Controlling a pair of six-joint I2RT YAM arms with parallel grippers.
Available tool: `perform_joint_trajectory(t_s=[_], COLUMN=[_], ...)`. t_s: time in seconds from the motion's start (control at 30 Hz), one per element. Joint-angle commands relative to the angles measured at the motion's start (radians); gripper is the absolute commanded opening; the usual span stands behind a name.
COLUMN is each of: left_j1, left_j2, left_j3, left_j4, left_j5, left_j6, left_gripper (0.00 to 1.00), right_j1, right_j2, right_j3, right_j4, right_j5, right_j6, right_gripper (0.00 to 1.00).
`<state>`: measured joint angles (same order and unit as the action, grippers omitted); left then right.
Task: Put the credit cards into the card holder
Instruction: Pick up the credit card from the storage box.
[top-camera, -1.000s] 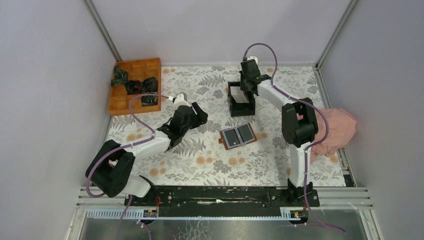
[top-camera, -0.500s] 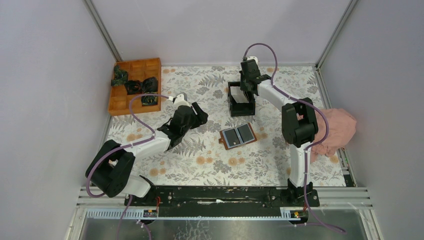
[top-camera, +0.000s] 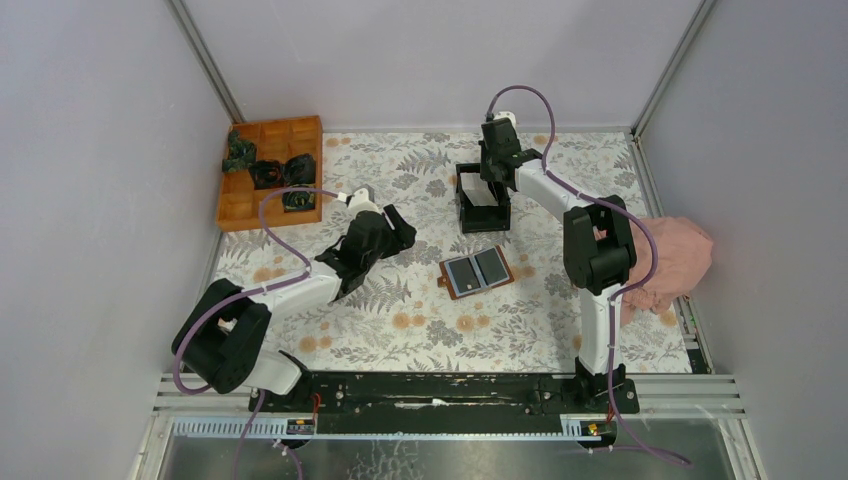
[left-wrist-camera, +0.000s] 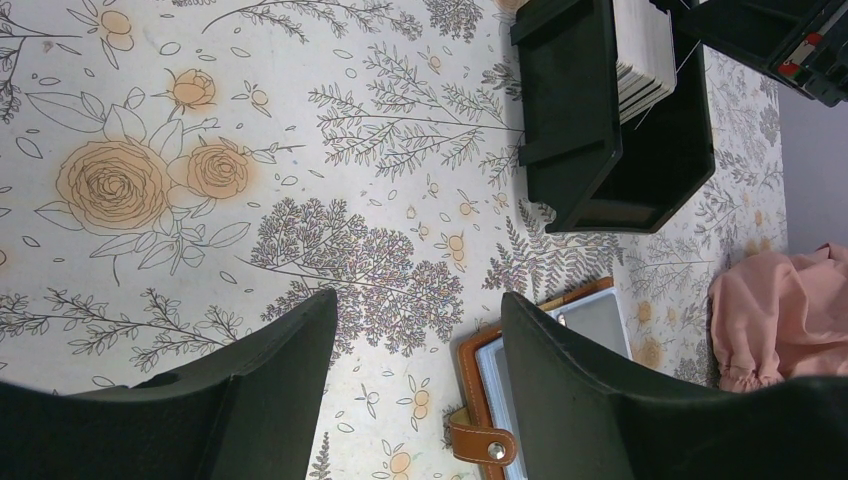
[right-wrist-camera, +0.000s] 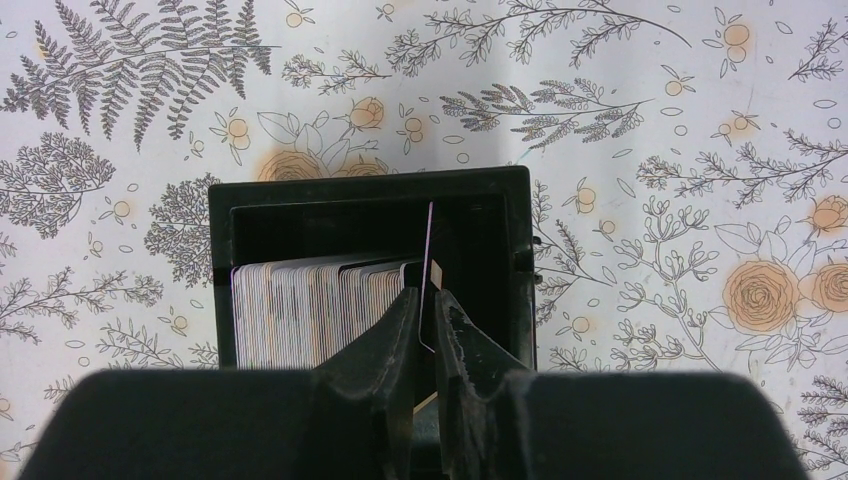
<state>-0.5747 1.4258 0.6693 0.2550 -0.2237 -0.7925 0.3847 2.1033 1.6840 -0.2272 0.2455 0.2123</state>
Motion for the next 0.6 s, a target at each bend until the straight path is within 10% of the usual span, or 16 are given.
perform_joint_trajectory(t_s=[0.0,0.2,0.57], left_j1=[0.008,0.006,0.013], left_j2=[0.009,0.017,-0.027], left_j3=[0.002,0.0,-0.025], left_j4=[0.061,0.068,0.128], left_j5=[0.007,0.01,0.044], left_j6=[-0.002,-0.009,0.037], left_gripper=[0.68,0.68,0.69], right_j1=[-0.006,-0.007,-0.005], right_j2=[-0.022,-0.016,-0.2], right_j3=[0.025,0.021,-0.136], right_j4=[0.02,0.009,0.097], right_j5=[0.026,0.075,0.092], right_j6=[-0.017,-0.035,-0.056], right_gripper=[0.17,0.0,0.0])
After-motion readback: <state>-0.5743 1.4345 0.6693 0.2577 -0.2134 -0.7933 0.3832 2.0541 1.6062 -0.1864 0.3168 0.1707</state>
